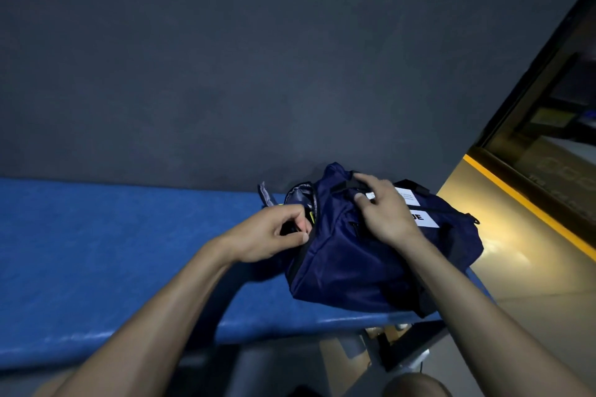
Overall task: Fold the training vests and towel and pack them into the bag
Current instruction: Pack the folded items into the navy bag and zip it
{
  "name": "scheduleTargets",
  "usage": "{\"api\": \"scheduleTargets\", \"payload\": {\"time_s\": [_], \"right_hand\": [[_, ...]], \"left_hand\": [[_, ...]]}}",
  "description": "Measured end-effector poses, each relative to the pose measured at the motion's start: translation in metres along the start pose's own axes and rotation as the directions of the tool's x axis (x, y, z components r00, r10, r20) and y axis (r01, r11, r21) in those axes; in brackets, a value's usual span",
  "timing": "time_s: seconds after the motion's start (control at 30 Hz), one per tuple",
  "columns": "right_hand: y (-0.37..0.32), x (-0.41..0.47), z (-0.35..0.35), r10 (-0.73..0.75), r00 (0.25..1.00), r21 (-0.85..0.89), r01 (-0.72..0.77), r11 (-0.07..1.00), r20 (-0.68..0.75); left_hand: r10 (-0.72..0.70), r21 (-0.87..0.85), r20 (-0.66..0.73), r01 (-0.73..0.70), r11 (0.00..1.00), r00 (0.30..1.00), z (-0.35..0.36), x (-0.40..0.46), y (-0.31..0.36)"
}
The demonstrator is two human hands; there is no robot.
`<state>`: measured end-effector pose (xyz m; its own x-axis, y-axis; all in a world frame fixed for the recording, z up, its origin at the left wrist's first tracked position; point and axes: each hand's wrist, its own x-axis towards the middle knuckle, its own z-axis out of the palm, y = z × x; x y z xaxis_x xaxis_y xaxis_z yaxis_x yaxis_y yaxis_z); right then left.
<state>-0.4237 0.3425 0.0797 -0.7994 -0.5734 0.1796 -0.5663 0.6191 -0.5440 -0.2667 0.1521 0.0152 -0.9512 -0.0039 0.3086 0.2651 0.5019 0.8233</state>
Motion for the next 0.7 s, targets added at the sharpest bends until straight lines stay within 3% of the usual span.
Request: {"api": "scheduleTargets", "payload": {"time_s": [0.17,0.3,0.4,0.6,0.7], "right_hand": [[-0.023,-0.056,0.005,-0.286,0.919,-0.297,0.202,0.933,-0.273],[-0.044,-0.091,0.018,-0.087,0.996,-0.505,0.084,0.859,0.016],[-0.052,-0.097,0.042,-0.009,0.994,-0.512,0.064,0.857,0.11],[-0.053,-0.086,0.058,-0.001,0.998,-0.404,0.028,0.914,0.068],[-0.046,-0.085,0.061,-0.021,0.998,-0.304,0.036,0.952,0.053]], "left_hand": [[0.019,0.056,0.005,-0.019,0.998,1.0,-0.001,-0.001,0.003],[0.038,0.108,-0.014,-0.036,0.993,0.999,0.0,0.0,0.004],[0.042,0.136,-0.022,-0.039,0.99,0.999,0.001,0.0,0.006],[0.052,0.139,-0.066,-0.042,0.989,0.996,0.005,0.003,0.007],[0.099,0.243,-0.129,-0.065,0.968,0.987,0.005,0.009,0.009]]}}
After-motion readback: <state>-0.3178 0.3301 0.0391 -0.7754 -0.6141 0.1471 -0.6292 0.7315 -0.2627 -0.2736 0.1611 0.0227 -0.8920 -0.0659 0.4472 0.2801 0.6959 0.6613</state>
